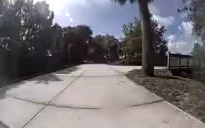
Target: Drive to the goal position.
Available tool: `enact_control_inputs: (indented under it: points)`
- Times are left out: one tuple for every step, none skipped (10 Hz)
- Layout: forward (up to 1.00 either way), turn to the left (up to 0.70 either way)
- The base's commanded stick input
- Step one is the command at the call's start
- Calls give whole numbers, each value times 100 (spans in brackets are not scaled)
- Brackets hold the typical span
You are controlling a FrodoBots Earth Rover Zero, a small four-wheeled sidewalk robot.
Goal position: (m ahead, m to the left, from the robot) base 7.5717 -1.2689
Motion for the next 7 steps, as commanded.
enact_control_inputs:
  points:
    - [85,0]
    - [85,0]
    - [85,0]
    - [85,0]
    - [85,0]
    - [85,0]
    - [85,0]
